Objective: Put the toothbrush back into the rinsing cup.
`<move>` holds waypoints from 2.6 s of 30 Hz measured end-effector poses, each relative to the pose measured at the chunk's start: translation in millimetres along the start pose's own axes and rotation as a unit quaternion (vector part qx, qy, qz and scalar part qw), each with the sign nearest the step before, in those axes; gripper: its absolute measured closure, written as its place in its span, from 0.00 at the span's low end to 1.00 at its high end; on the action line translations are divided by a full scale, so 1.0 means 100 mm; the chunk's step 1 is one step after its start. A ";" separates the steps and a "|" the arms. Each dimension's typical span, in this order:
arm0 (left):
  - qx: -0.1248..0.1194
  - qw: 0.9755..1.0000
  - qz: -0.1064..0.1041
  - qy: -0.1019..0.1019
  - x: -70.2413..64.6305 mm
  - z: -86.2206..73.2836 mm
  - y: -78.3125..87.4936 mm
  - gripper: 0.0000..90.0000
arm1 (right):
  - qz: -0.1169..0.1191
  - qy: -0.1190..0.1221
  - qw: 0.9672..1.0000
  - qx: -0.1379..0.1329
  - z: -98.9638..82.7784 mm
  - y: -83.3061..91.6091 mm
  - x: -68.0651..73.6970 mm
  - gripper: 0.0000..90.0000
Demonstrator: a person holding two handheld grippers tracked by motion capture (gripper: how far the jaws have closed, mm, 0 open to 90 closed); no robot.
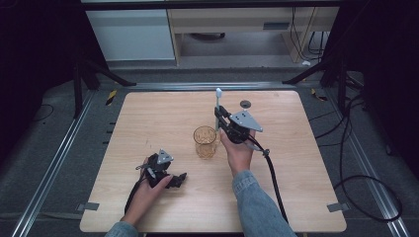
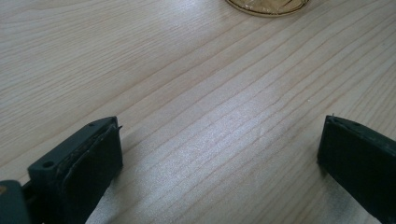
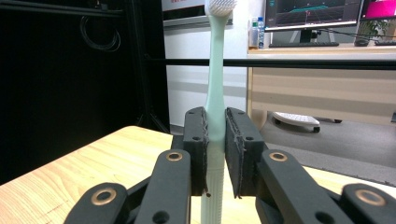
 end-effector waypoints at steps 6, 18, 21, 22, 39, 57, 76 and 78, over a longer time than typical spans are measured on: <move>0.000 1.000 0.000 0.000 0.00 0.00 0.00 0.00 | 0.001 0.003 1.000 0.005 -0.05 -0.01 0.00 0.88; 0.000 1.000 0.000 -0.001 0.00 0.00 0.00 0.00 | 0.001 -0.001 1.000 0.016 -0.19 -0.03 -0.02 0.88; 0.000 1.000 0.000 -0.001 0.00 0.00 0.00 0.00 | 0.002 -0.004 1.000 0.020 -0.22 -0.03 -0.02 0.88; 0.000 1.000 0.000 -0.001 0.00 0.00 0.00 0.00 | 0.001 -0.004 1.000 0.020 -0.23 -0.03 -0.02 0.88; 0.000 1.000 0.000 -0.001 0.00 0.00 0.00 0.00 | 0.001 -0.003 1.000 0.026 -0.34 -0.04 -0.01 0.88; -0.001 1.000 -0.001 -0.001 0.00 0.00 0.00 0.00 | 0.003 -0.005 0.999 0.032 -0.45 -0.05 -0.03 0.88; 0.000 1.000 0.000 -0.001 0.00 0.00 0.00 0.00 | 0.008 -0.003 0.999 0.037 -0.54 -0.05 0.00 0.88; 0.000 1.000 0.000 -0.001 0.00 0.00 0.00 0.00 | 0.007 -0.001 0.999 0.038 -0.54 -0.05 -0.01 0.88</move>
Point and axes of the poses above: each handheld gripper's, and its own axes: y roughly backward along the jaws, z roughly out of its top, x roughly to its left, the point moved 8 cm from there along -y, roughly forward along the jaws, and after that the axes turned 9 degrees about -z, right-handed, at the moved point
